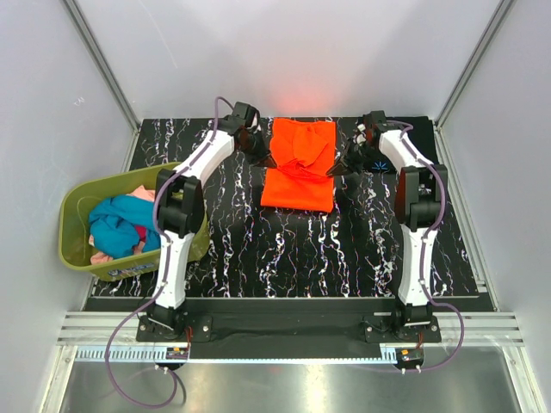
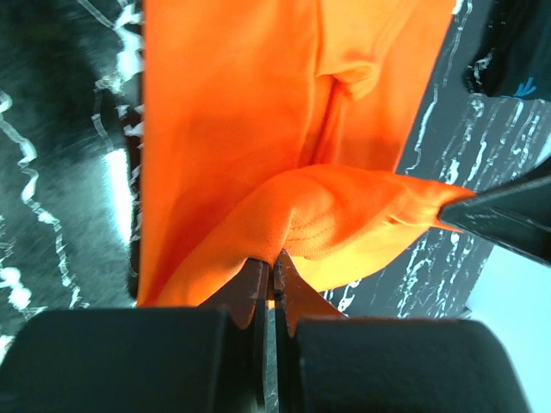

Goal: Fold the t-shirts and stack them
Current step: Fold the tshirt

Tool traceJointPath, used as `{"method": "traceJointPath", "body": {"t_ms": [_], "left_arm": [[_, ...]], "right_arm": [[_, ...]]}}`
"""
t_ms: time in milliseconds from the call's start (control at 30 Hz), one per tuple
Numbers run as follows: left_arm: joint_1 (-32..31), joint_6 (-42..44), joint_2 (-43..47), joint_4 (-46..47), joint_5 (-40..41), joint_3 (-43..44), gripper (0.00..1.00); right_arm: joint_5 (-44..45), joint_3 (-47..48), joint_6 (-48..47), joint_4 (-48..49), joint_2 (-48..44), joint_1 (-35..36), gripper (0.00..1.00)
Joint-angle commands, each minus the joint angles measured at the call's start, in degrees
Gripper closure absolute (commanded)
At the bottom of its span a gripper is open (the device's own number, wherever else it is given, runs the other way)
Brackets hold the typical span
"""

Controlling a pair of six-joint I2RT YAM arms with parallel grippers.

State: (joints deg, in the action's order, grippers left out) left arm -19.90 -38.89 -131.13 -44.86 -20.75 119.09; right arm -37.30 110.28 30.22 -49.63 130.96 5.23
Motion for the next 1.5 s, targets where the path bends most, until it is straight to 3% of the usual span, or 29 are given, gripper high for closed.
{"method": "traceJointPath", "body": {"t_ms": [0, 300, 367, 433, 467, 567, 600, 733, 1000, 1067, 1167, 1267, 1300, 1400, 1467], "left_arm": [[0.3, -0.7, -2.5, 4.9, -3.1, 2.9, 0.97], [2.4, -0.4, -9.8, 7.0, -3.3, 10.0, 0.88], [2.8, -0.6, -11.5, 6.5, -2.8, 12.6, 0.74], [3.4, -1.8, -12.7, 6.2, -3.0, 15.5, 0.63], [3.6, -2.1, -12.6, 6.5, -3.4, 15.7, 0.48], [3.9, -1.2, -9.0, 5.5, -2.3, 15.0, 0.29], [3.9, -0.6, -7.6, 5.0, -1.7, 14.3, 0.29], [3.8, 1.1, 0.3, 3.7, 0.4, 7.5, 0.27], [1.9, 4.8, 9.3, 6.4, -2.8, -11.3, 0.34], [1.0, 7.4, 8.1, 6.3, -3.9, -11.6, 0.33], [0.0, 12.3, 7.4, 3.6, 0.5, -11.3, 0.31], [-0.6, 13.3, 7.3, 4.2, 1.0, -14.0, 0.36], [-0.7, 13.1, 8.1, 7.3, 0.4, -15.5, 0.38], [-0.8, 11.3, 8.0, 10.9, 0.0, -20.2, 0.41], [-0.8, 10.7, 6.6, 10.5, 0.3, -20.2, 0.42]], "right_arm": [[-2.2, 4.4, -0.7, -1.4, 2.4, -0.6, 1.00], [-3.4, 11.4, 0.5, -0.9, 9.0, -2.2, 0.90], [-3.4, 13.3, 0.9, -0.8, 11.2, -2.6, 0.85], [-3.0, 18.2, 0.2, -2.7, 14.1, -2.9, 0.71], [-2.6, 23.1, -0.1, -4.1, 15.2, -2.9, 0.67], [-1.8, 33.0, -2.2, -10.8, 18.3, -3.1, 0.55], [-0.9, 34.3, -2.9, -12.1, 18.3, -3.1, 0.44], [3.2, 33.1, -7.0, -15.8, 12.4, -3.2, 0.36], [3.6, 5.6, -9.8, -7.6, -2.2, 0.1, 0.37], [4.5, 1.6, -10.6, -6.9, -3.4, 1.9, 0.37], [4.3, -1.0, -11.5, -5.8, -3.4, 3.2, 0.39], [2.8, -2.6, -11.6, -5.0, -2.8, 4.2, 0.51], [2.2, -3.1, -11.0, -4.2, -2.7, 4.3, 0.60], [2.0, -5.2, -10.4, -2.9, -1.9, 4.2, 0.70], [2.3, -5.7, -10.6, -3.0, -1.4, 4.3, 0.72]]}}
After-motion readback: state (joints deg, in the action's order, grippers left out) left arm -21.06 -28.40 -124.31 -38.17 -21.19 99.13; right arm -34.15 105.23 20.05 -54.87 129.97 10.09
